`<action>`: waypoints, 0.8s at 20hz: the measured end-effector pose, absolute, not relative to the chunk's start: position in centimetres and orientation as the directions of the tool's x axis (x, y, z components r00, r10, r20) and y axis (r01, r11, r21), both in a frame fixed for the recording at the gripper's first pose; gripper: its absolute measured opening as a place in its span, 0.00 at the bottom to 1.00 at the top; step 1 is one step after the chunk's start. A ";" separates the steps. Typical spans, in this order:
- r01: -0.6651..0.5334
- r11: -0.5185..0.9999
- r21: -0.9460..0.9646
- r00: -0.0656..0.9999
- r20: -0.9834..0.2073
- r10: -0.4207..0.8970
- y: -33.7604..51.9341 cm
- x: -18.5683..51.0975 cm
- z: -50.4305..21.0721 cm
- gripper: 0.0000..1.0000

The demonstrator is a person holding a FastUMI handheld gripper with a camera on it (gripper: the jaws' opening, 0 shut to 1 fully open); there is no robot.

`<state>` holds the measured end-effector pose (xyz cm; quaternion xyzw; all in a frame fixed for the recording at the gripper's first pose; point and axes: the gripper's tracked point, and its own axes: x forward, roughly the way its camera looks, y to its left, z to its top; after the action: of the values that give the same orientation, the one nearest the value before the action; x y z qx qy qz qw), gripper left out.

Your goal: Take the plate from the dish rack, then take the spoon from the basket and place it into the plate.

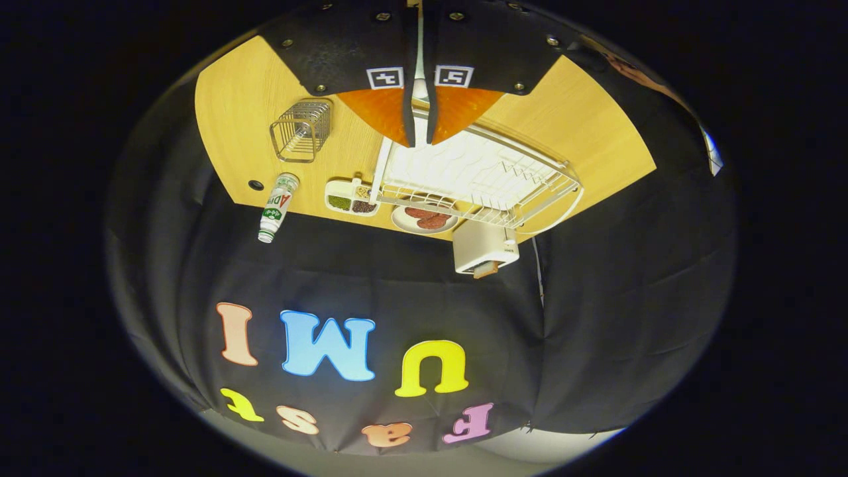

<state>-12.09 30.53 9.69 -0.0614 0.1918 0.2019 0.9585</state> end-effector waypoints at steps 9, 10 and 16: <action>-0.501 0.865 0.002 0.764 -0.469 0.443 35.2 -11.2 6.6 0.03; -0.514 0.858 -0.001 0.755 -0.474 0.452 35.6 -11.0 6.5 0.03; -0.571 0.821 -0.009 0.712 -0.501 0.491 37.2 -10.9 5.3 0.03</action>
<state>-10.89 37.18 5.34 -0.0817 0.2464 0.2882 0.9217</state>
